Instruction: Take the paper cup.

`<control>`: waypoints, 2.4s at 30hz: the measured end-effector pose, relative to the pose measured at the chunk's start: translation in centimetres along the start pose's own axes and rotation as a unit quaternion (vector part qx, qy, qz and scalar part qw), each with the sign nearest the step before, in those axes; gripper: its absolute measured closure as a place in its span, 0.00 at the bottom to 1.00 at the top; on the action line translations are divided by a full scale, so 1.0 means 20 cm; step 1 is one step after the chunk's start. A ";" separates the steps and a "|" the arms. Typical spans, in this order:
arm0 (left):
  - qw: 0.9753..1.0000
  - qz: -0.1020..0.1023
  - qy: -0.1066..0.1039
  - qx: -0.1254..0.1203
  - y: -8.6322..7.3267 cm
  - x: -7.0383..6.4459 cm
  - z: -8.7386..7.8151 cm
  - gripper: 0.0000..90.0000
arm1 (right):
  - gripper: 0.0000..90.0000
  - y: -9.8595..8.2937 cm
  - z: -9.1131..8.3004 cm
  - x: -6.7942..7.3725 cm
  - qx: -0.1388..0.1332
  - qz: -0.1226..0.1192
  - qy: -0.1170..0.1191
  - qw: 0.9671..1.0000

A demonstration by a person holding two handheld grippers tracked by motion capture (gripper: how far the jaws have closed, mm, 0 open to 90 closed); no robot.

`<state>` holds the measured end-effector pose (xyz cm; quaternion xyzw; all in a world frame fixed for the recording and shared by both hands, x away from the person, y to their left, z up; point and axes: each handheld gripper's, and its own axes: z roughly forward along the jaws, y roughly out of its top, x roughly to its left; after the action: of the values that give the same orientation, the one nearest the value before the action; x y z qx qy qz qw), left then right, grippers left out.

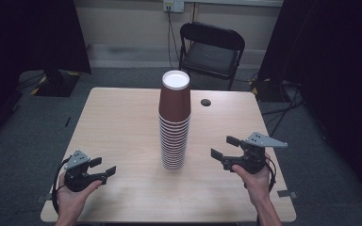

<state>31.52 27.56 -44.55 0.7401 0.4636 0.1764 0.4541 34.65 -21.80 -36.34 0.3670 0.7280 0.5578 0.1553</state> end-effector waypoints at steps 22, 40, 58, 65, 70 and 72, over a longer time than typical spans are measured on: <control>1.000 0.015 -0.003 0.011 -0.01 -0.01 0.00 0.32 | 0.16 0.32 0.08 0.18 -0.060 -0.037 0.069 0.995; 0.999 0.029 -0.002 0.020 -0.01 -0.04 0.01 0.32 | 0.15 0.62 0.23 0.30 -0.097 -0.062 0.104 0.988; 0.999 0.033 -0.004 0.018 -0.01 -0.04 0.01 0.32 | 0.10 0.68 0.42 0.32 -0.071 -0.063 0.077 0.992; 0.999 0.028 -0.005 0.019 -0.01 -0.04 0.01 0.32 | 0.11 0.70 0.48 0.32 -0.058 -0.053 0.083 0.993; 0.999 0.030 -0.004 0.019 -0.01 -0.04 0.01 0.32 | 0.11 0.69 0.52 0.33 -0.052 -0.059 0.071 0.994; 0.999 0.031 -0.004 0.018 -0.01 -0.04 0.01 0.32 | 0.11 0.69 0.52 0.33 -0.050 -0.062 0.069 0.994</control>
<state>31.06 26.81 -44.67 0.7630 0.4416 0.1788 0.4369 41.70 -8.26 -25.83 0.2733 0.7299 0.6065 0.1571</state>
